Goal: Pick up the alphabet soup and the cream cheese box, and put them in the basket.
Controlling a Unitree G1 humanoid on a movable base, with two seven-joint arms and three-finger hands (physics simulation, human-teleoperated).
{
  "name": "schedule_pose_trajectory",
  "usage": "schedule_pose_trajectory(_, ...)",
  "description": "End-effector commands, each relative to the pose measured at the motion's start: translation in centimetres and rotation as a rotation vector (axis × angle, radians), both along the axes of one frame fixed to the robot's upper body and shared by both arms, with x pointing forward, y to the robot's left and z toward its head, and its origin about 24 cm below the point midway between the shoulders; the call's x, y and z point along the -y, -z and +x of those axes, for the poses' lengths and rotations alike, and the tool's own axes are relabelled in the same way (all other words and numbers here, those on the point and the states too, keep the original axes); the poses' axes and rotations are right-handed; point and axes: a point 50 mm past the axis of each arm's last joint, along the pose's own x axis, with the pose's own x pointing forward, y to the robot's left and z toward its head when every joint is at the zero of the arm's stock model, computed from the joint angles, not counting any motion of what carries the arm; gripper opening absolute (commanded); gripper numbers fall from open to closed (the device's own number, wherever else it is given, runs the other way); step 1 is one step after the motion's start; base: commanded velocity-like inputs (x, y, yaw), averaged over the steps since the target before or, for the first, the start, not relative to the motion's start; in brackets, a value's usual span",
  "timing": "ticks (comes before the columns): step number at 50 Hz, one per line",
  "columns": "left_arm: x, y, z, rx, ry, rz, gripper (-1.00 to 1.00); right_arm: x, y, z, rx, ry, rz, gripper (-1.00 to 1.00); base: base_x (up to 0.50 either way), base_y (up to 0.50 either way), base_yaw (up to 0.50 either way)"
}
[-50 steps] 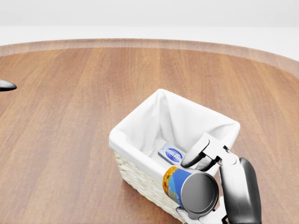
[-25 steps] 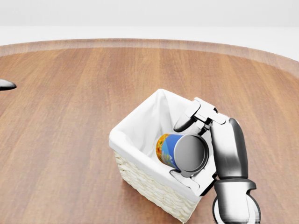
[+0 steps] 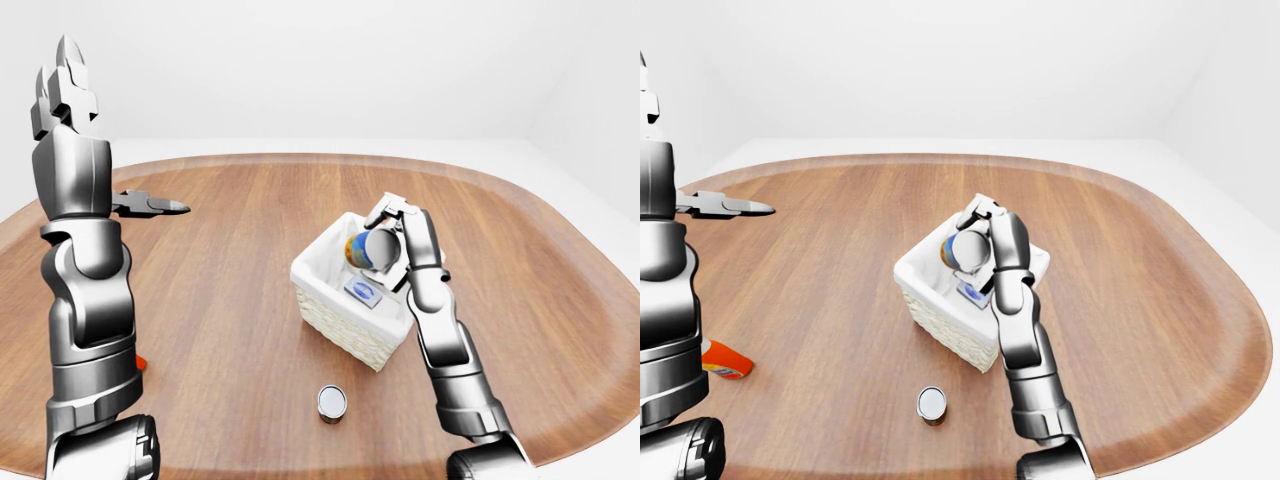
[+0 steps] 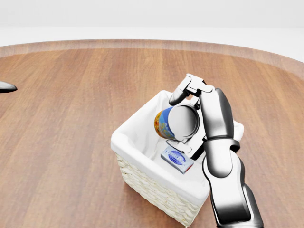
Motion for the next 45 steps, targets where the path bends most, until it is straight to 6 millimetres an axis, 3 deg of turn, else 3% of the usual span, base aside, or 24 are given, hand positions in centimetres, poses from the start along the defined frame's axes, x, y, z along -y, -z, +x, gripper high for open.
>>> schedule_pose_trajectory(1, 0.0, -0.1, -0.1, 0.003, 0.002, 0.000, 1.00, -0.1, -0.4, 3.1, -0.035, 0.029, 0.039, -1.00, 0.00, 0.00, 0.00)
schedule_pose_trajectory(6, 0.0, -0.2, -0.1, 0.007, 0.004, -0.001, 1.00, 0.0, 0.0, 4.2, -0.070, 0.044, 0.025, -1.00, 0.00, 0.00, 0.00)
schedule_pose_trajectory(18, 0.1, -0.2, -0.2, 0.005, 0.009, 0.003, 1.00, 0.9, 2.9, 6.9, -0.262, 0.128, -0.004, -1.00, 0.00, 0.00, 0.00)
schedule_pose_trajectory(24, 0.1, -0.2, -0.1, 0.005, 0.008, 0.001, 1.00, 0.7, 3.1, 7.9, -0.321, 0.144, -0.015, -1.00, 0.00, 0.00, 0.00)
schedule_pose_trajectory(31, 0.1, -0.2, -0.1, 0.004, 0.009, 0.000, 1.00, 0.6, 4.1, 8.3, -0.402, 0.164, -0.024, -1.00, 0.00, 0.00, 0.00)
schedule_pose_trajectory(45, 0.1, -0.4, -0.2, 0.009, 0.011, 0.006, 1.00, -0.2, 4.2, 8.6, -0.436, 0.147, -0.112, -1.00, 0.00, 0.00, 0.00)
